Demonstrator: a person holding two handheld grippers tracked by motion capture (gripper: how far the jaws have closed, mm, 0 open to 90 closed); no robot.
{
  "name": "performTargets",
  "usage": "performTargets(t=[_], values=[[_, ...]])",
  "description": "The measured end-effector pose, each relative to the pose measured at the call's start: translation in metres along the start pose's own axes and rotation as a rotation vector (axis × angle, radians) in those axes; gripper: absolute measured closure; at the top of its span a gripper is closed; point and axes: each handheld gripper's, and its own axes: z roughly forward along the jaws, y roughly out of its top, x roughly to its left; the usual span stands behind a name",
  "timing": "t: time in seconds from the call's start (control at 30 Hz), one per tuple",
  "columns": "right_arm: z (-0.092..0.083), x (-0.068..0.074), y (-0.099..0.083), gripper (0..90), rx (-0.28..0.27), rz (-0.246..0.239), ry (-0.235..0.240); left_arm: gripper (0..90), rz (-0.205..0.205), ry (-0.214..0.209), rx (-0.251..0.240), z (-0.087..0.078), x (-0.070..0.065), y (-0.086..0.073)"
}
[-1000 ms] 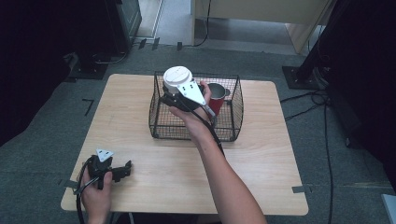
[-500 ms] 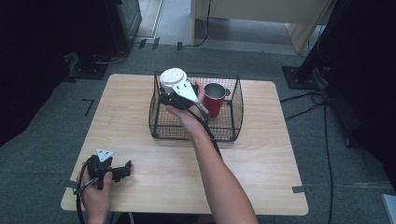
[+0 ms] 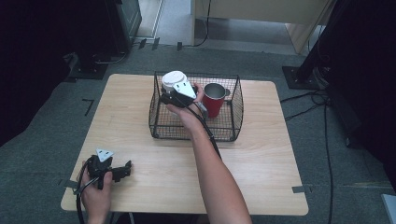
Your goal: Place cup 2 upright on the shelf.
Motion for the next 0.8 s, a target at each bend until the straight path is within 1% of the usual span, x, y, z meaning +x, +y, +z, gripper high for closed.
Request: performTargets(t=[0.07,0.23,0.5,0.63,0.67,0.8], values=[[0.002,0.001,-0.002,15.8,0.01,0.004,0.004,0.0,0.0,0.0,0.0,0.0,0.0,0.0],[0.007,0.003,-0.01,15.8,0.044,-0.032,0.01,0.0,0.002,0.0,0.003,0.0,0.0,0.0],[0.01,0.002,-0.011,15.8,0.049,-0.025,0.018,0.0,0.002,-0.002,0.003,0.001,0.0,0.001],[0.012,0.001,-0.014,15.8,0.061,-0.023,0.016,0.0,0.002,-0.002,0.003,0.001,0.0,0.001],[0.013,0.0,-0.015,15.8,0.072,-0.026,0.014,0.0,0.002,-0.002,0.003,0.001,0.0,0.001],[0.012,-0.001,-0.015,15.8,0.072,-0.024,0.018,0.0,0.002,-0.002,0.003,0.001,0.0,0.001]])
